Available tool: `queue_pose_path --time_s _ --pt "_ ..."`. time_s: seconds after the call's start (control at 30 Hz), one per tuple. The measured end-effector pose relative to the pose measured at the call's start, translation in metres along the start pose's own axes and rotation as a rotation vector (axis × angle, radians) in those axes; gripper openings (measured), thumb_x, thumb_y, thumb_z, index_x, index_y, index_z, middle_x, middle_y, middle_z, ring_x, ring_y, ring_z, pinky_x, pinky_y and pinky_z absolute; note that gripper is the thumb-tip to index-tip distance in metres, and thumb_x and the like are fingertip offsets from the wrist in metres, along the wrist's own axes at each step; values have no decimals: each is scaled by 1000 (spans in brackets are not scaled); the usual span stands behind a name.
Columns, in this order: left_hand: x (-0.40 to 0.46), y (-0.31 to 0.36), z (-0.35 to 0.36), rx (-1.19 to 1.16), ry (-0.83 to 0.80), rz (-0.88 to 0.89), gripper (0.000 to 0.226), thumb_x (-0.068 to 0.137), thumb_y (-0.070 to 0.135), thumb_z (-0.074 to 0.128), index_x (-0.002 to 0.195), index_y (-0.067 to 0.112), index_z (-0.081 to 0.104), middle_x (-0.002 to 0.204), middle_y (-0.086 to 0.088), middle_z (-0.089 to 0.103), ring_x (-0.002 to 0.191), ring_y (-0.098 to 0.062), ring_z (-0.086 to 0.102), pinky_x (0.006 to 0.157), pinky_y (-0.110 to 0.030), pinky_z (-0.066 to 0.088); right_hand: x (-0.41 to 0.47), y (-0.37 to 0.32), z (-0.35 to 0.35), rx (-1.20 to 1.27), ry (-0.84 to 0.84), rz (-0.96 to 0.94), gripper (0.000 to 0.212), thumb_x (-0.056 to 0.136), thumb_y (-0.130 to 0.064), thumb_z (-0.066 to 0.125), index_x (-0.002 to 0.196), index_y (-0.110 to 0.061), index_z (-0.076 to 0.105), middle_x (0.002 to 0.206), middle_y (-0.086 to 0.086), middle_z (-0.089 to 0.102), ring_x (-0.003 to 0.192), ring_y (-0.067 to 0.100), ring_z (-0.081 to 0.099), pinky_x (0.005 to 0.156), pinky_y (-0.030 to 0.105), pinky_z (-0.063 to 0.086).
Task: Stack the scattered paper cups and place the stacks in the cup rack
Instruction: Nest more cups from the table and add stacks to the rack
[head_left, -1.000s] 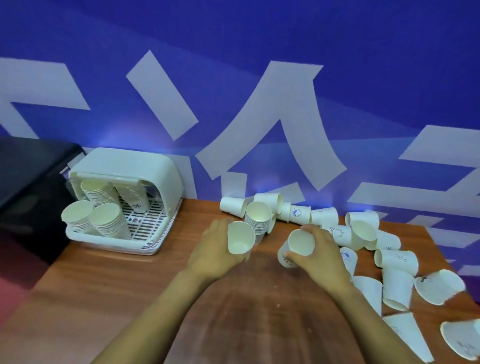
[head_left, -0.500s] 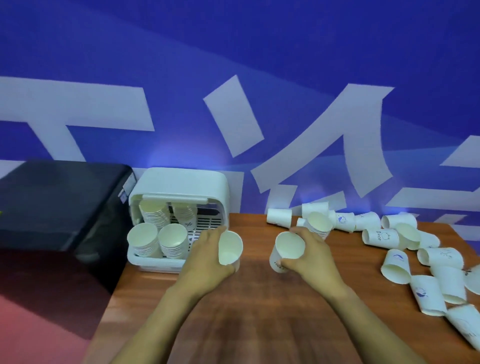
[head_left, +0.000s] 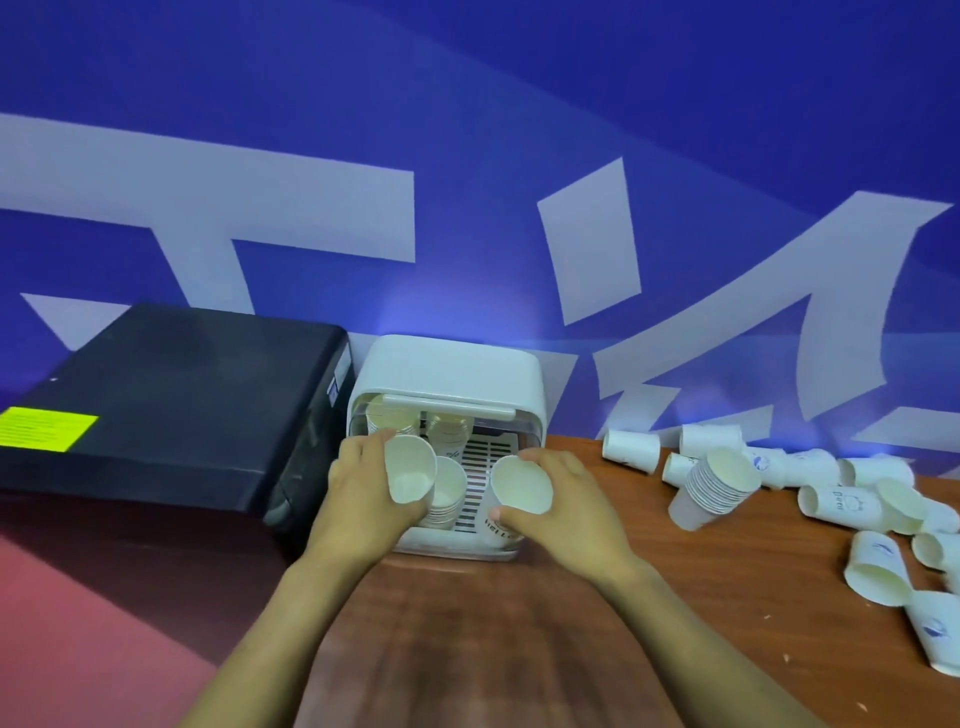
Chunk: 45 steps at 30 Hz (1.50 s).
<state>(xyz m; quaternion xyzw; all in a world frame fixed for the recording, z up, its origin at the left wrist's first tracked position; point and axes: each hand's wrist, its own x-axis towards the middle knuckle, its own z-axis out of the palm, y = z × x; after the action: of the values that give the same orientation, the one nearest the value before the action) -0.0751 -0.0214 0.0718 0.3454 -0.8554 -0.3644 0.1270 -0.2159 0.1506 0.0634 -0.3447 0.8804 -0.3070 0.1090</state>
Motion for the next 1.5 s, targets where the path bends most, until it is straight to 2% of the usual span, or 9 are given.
queue_pose_path --time_s 0.2,0.53,0.73,0.87,0.97,1.1,1.23,1.37,1.5 --pt "23 -19 -14 -13 81 -71 73 71 26 75 134 27 38 128 0 33 122 -24 36 92 -37 40 23 -16 20 45 -15 -63 67 71 -47 75 130 -34 46 130 -14 45 122 8 42 96 20 35" --pt "38 -38 3 18 60 -112 79 75 35 75 141 26 32 134 -1 32 124 -26 35 91 -35 38 43 -31 56 -6 -44 -179 66 76 -41 69 135 -32 41 139 -14 37 128 7 37 104 25 36" --pt "46 -49 12 83 -37 -151 80 74 31 73 142 26 29 134 -1 33 122 -27 37 93 -38 41 48 -27 70 -68 -131 -113 70 76 -43 69 137 -33 37 142 -14 36 130 11 34 104 26 34" --pt "53 -55 22 69 -107 -182 71 65 37 66 128 35 36 126 6 50 115 -31 49 91 -48 48 46 -20 79 -63 -270 -46 79 79 -47 67 144 -33 25 149 -13 30 134 13 32 108 28 30" --pt "56 -70 31 63 -177 -158 90 57 37 68 138 33 29 142 4 41 129 -27 41 100 -50 43 45 -14 80 -74 -355 -14 84 80 -46 66 148 -32 18 153 -13 24 138 14 30 111 31 30" --pt "51 -65 27 110 -185 -124 102 69 28 75 150 25 12 156 -1 19 142 -30 19 112 -47 29 46 -9 74 -32 -363 -23 81 79 -44 65 147 -34 20 151 -13 30 137 11 32 111 35 33" --pt "37 -47 19 89 -128 -45 90 79 26 69 150 25 15 157 0 16 143 -24 13 114 -41 26 36 -5 55 -45 -317 -44 71 82 -37 64 144 -32 28 147 -7 37 132 12 38 107 31 36" --pt "21 -20 16 53 -103 75 71 82 24 67 144 25 32 147 3 33 135 -22 28 108 -36 29 16 9 32 -72 -286 7 65 86 -35 63 143 -27 34 143 -2 41 124 15 46 104 28 38" --pt "6 5 38 -30 -245 153 48 84 23 64 130 22 50 129 0 54 117 -18 50 98 -30 40 -9 32 10 -95 -261 75 50 86 -33 63 132 -23 48 131 0 52 107 12 54 97 30 44"
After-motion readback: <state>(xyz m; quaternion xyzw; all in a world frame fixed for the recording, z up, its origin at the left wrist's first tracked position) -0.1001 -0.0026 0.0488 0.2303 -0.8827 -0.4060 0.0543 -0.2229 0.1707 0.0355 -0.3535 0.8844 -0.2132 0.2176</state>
